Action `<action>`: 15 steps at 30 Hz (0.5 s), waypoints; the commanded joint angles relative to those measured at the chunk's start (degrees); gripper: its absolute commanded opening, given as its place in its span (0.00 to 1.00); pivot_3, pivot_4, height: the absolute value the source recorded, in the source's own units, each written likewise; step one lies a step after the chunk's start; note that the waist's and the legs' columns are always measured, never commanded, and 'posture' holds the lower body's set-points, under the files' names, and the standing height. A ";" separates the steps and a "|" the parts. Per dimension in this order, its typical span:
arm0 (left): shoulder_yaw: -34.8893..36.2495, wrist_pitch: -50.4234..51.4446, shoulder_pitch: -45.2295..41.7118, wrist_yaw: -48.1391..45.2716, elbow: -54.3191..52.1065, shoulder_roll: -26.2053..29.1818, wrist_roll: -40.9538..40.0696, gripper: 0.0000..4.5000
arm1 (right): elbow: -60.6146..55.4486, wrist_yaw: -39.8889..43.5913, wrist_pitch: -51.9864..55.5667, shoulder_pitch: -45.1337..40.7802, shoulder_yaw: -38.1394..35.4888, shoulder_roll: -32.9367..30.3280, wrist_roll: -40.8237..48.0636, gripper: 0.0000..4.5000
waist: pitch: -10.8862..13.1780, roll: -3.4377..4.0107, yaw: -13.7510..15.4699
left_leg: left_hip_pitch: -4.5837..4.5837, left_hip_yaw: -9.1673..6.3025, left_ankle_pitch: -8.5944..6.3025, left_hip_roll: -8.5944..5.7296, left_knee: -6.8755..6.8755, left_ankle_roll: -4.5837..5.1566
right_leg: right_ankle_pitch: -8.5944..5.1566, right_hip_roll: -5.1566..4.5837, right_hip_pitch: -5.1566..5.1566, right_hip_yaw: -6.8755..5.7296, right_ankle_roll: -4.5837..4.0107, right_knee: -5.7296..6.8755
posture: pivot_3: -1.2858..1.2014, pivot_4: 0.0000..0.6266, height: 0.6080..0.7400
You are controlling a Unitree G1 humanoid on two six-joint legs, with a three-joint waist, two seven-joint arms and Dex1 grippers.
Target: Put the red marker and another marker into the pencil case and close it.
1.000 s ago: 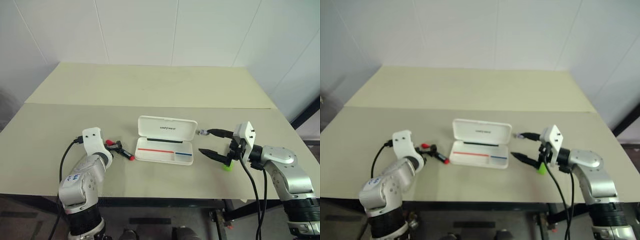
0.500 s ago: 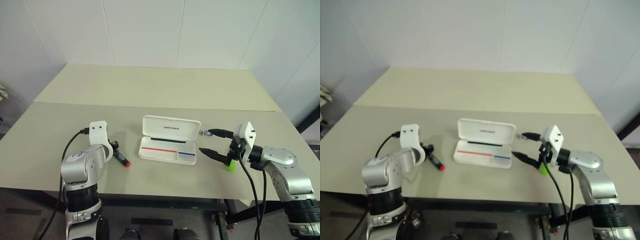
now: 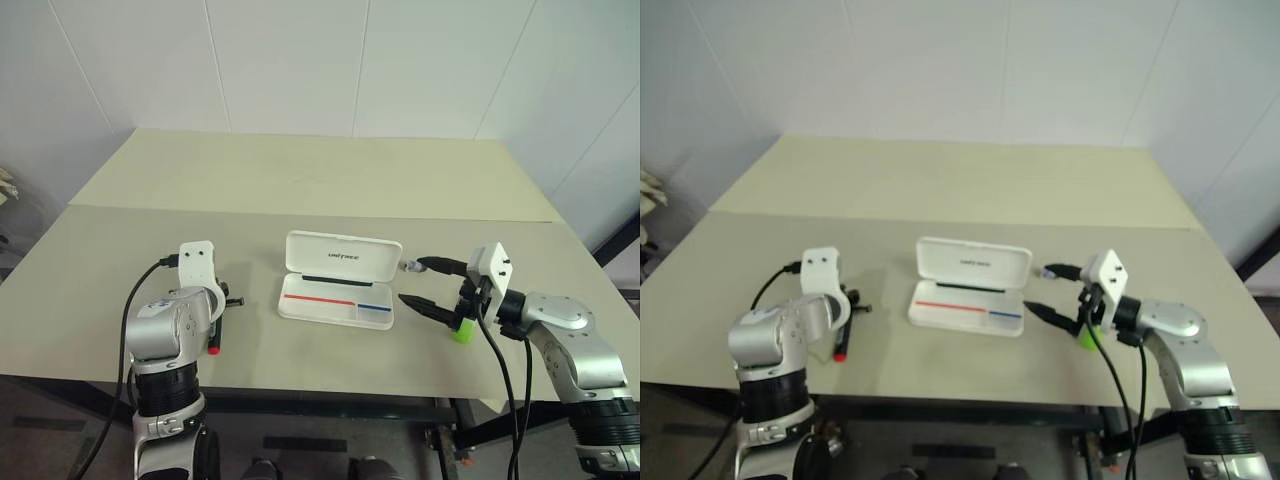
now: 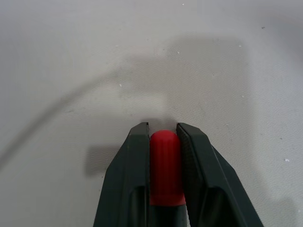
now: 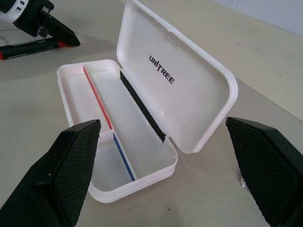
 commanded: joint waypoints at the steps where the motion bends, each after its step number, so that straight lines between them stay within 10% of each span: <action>1: -4.14 -2.01 0.10 -5.27 -1.23 1.32 -2.41 0.12 | -1.76 -0.71 -1.14 -0.20 -1.77 -0.20 0.27 1.00 | 0.00 0.00 0.02 | -0.05 -0.01 0.02 0.01 -0.02 -0.02 | -0.01 0.00 -0.01 -0.01 -0.14 -0.11 | 0.52 0.24 1.00; 15: -17.71 -9.98 -3.49 -40.59 -7.68 29.41 -16.62 0.12 | -5.33 -2.52 -0.67 2.98 -3.53 -0.53 1.14 1.00 | 0.15 -0.21 -0.50 | -0.23 0.22 -0.16 0.29 -1.05 -0.29 | 0.03 0.11 -0.60 0.01 -0.16 -0.36 | 0.52 0.24 1.00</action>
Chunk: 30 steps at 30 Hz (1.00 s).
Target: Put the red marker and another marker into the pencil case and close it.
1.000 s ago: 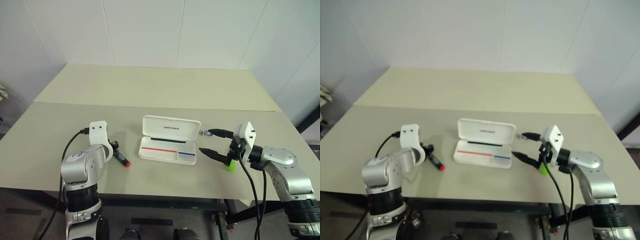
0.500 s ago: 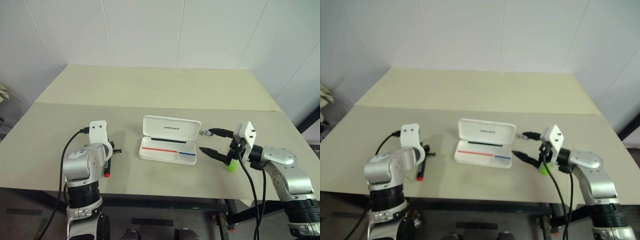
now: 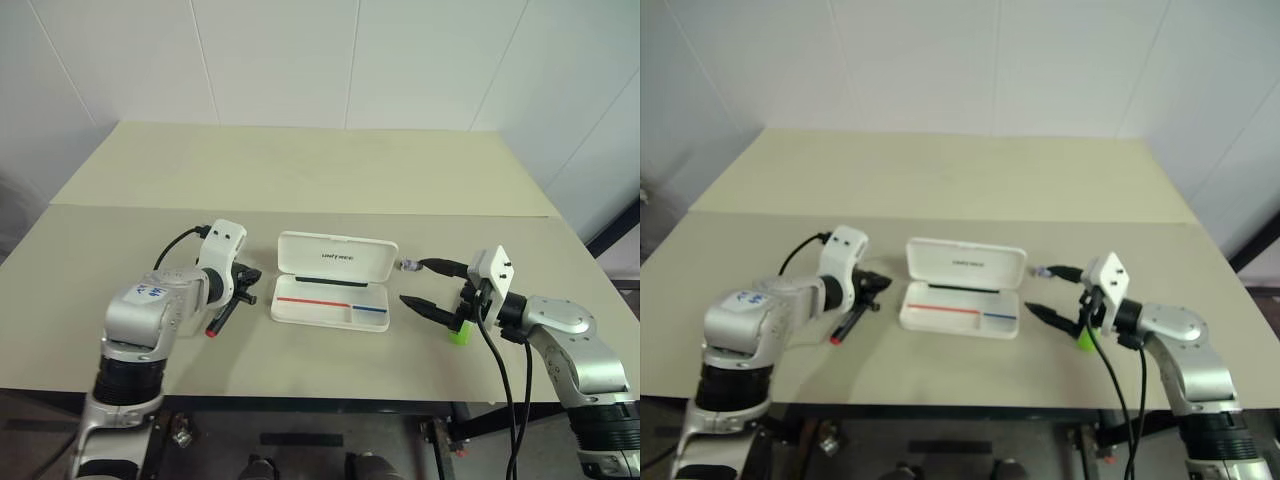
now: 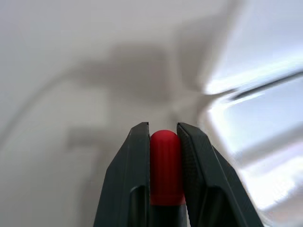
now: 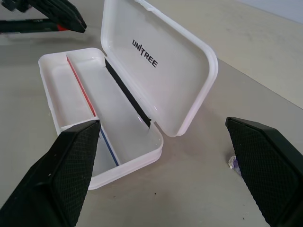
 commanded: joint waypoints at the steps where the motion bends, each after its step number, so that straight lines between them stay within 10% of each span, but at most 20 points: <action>1: -2.49 -6.05 -1.16 -11.88 -3.91 8.26 -4.20 0.12 | -3.55 -1.01 -0.59 1.47 -3.22 -0.55 1.31 1.00 | 0.00 0.00 0.02 | -0.01 0.00 -0.07 0.01 0.01 0.00 | -0.09 -0.01 -0.01 -0.01 -0.03 0.01 | 0.52 0.24 1.00; 8: -9.13 -30.32 -7.36 -30.59 3.53 15.32 -1.69 0.12 | -7.24 -2.98 0.05 4.78 -5.35 -0.71 1.68 1.00 | 0.02 0.02 0.67 | -0.02 0.09 -0.25 -0.05 0.10 0.14 | -0.21 -0.09 0.02 0.00 -0.11 -0.04 | 0.52 0.24 1.00; 30: -23.19 -76.66 -28.87 -45.11 53.83 -12.85 17.75 0.12 | -20.83 1.32 4.85 20.29 -16.60 -5.59 12.22 1.00 | 0.04 0.01 0.51 | -0.08 0.13 -0.40 -0.13 0.61 0.50 | -0.23 0.01 0.18 0.15 0.28 0.05 | 0.52 0.24 1.00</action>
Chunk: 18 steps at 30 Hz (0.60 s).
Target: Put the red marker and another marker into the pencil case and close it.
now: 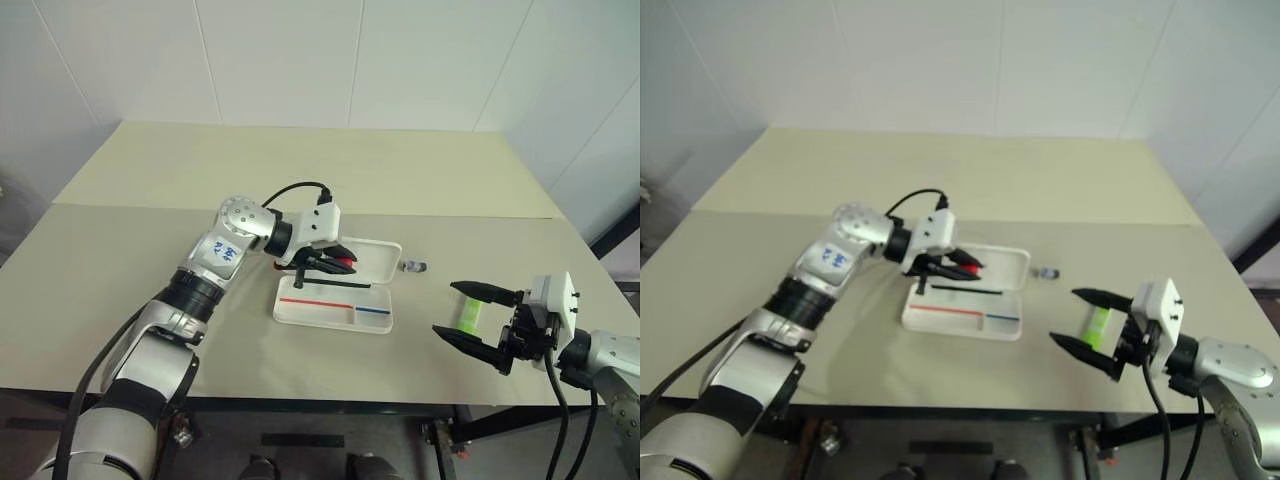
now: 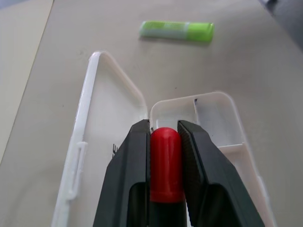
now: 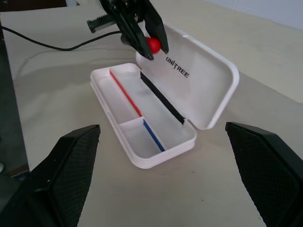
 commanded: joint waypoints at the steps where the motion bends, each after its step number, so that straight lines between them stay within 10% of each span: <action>1: -0.97 -3.55 -2.85 -0.67 4.15 -2.88 2.83 0.12 | -4.00 -2.10 -0.84 1.89 -2.92 0.29 0.36 1.00 | 0.00 0.00 0.13 | -0.02 -0.02 0.00 -0.01 0.00 0.01 | -0.02 0.00 -0.01 0.00 0.02 0.00 | 0.52 0.24 1.00; 18: -0.99 -1.43 -3.65 -0.91 7.74 -8.54 7.93 0.20 | -9.75 -8.65 -1.70 8.64 -3.67 2.65 -0.02 1.00 | 0.00 0.00 0.11 | -0.13 -0.06 -0.14 -0.05 0.50 0.13 | -0.08 0.00 0.04 0.04 0.18 0.27 | 0.52 0.24 1.00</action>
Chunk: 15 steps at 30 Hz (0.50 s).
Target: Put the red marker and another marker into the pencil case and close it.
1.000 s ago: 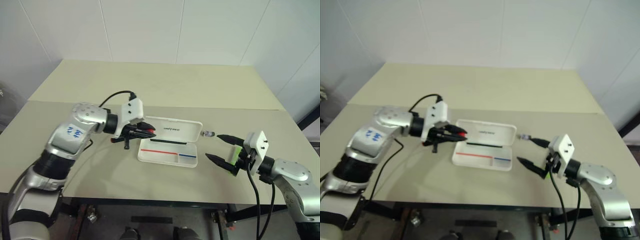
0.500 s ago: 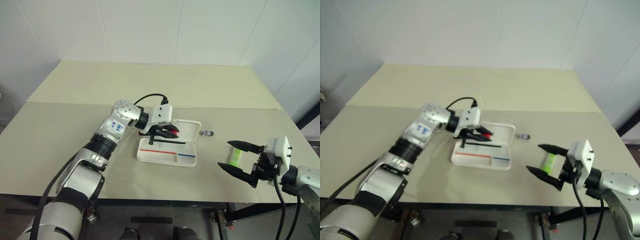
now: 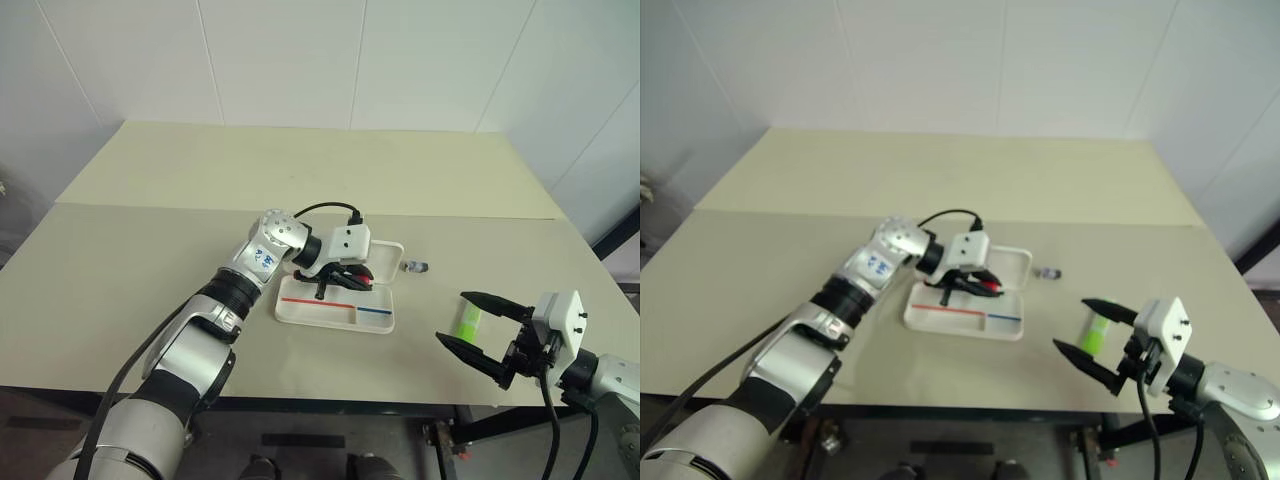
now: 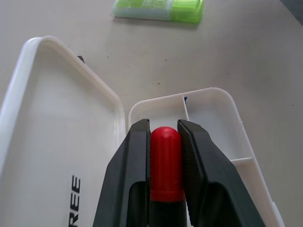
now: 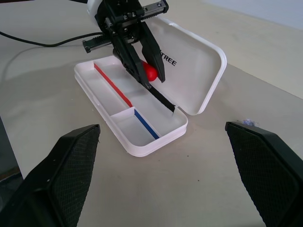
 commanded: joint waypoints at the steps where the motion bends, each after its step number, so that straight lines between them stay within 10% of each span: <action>1: 0.27 0.04 -1.02 -0.43 -0.42 -0.40 0.67 0.28 | -2.18 -0.77 -1.15 0.43 -2.30 0.30 0.45 1.00 | 0.00 0.00 -0.01 | 0.01 0.00 0.00 0.00 0.01 0.00 | 0.00 0.00 0.01 0.00 0.01 0.01 | 0.52 0.24 1.00; 11: 0.70 0.63 -0.84 -0.33 -0.10 -0.21 2.07 1.00 | -2.38 -1.86 -1.34 0.61 -1.86 0.34 0.32 1.00 | 0.00 0.00 0.01 | 0.02 0.00 0.00 0.00 0.02 0.00 | 0.00 0.00 0.01 0.01 0.01 0.09 | 0.52 0.24 1.00; 15: 1.30 0.30 -0.07 -1.05 -2.02 0.70 1.53 1.00 | -2.50 -3.88 -1.50 0.36 -1.23 1.25 -0.88 1.00 | 0.00 0.00 -0.02 | 0.04 -0.01 0.00 0.00 0.04 0.00 | 0.00 0.01 0.01 0.01 0.01 0.15 | 0.52 0.24 1.00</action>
